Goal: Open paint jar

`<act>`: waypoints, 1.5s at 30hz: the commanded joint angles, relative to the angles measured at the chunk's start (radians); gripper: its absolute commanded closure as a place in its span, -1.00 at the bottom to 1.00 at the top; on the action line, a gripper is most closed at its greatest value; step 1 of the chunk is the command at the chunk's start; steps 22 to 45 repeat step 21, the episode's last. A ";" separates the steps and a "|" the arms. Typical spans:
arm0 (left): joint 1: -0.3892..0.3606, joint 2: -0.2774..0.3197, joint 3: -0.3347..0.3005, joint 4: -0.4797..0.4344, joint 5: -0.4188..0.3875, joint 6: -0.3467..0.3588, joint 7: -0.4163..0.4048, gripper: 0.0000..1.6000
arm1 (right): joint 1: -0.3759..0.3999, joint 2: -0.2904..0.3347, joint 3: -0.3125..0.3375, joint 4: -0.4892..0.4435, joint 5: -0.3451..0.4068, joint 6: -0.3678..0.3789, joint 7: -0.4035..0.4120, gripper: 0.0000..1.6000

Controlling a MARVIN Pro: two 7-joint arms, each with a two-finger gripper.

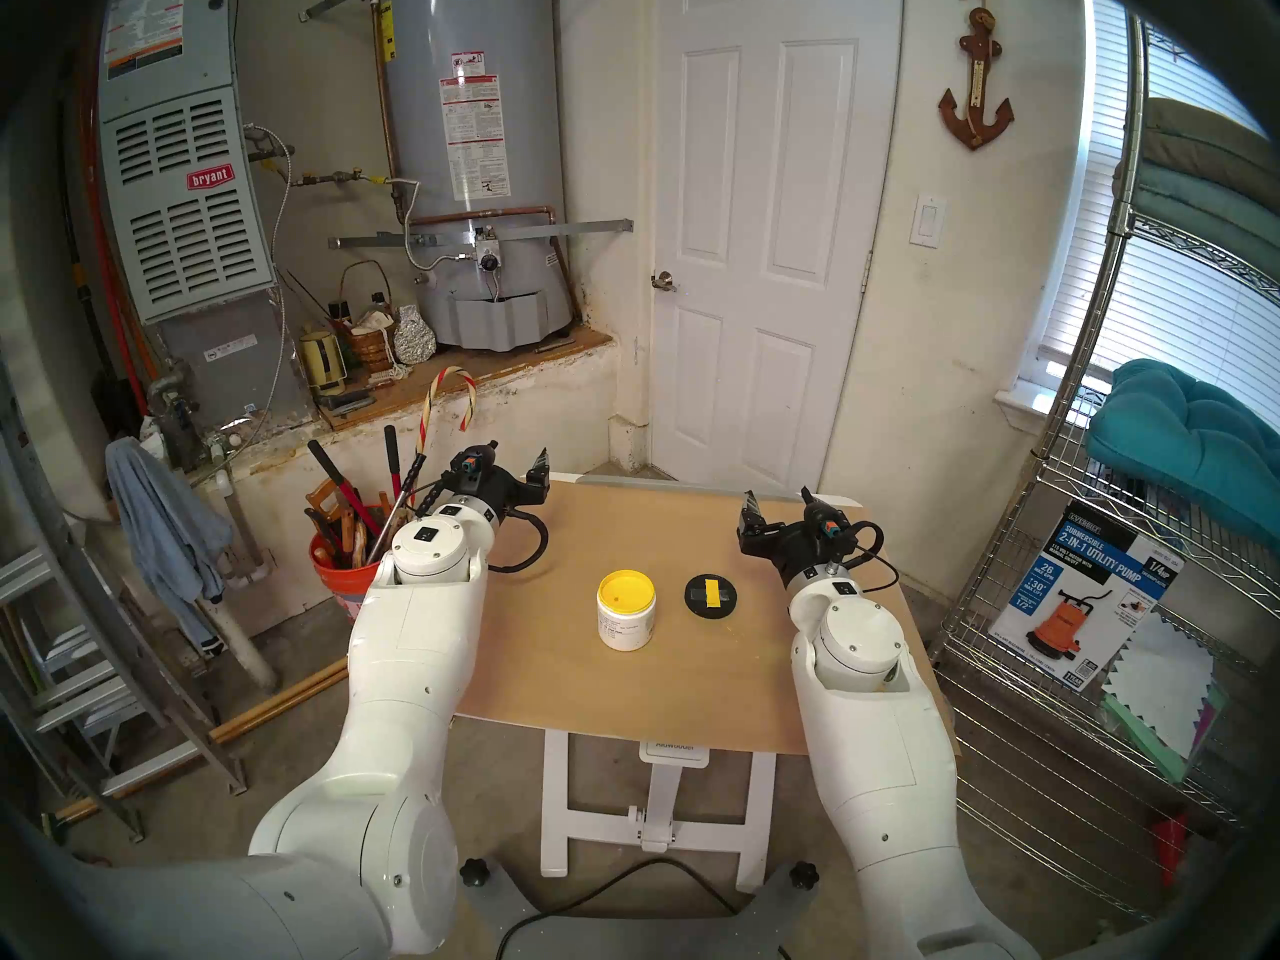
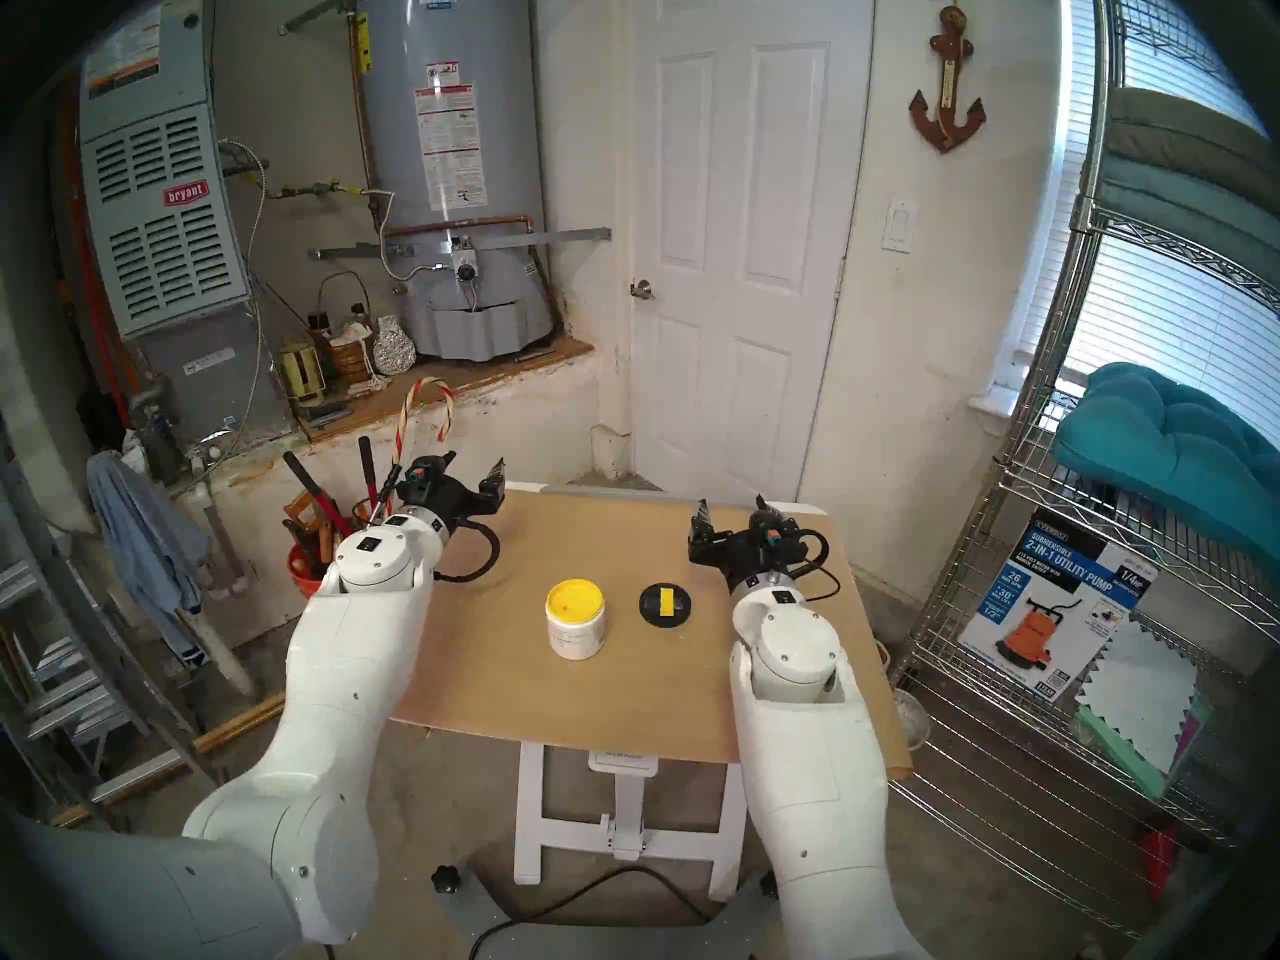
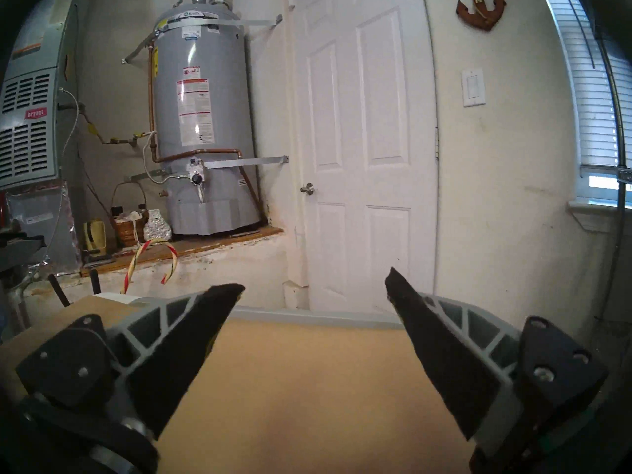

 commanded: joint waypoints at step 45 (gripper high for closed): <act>-0.010 -0.002 -0.003 -0.040 -0.006 -0.006 0.007 -1.00 | 0.000 0.000 -0.043 -0.058 0.008 0.019 -0.080 -1.00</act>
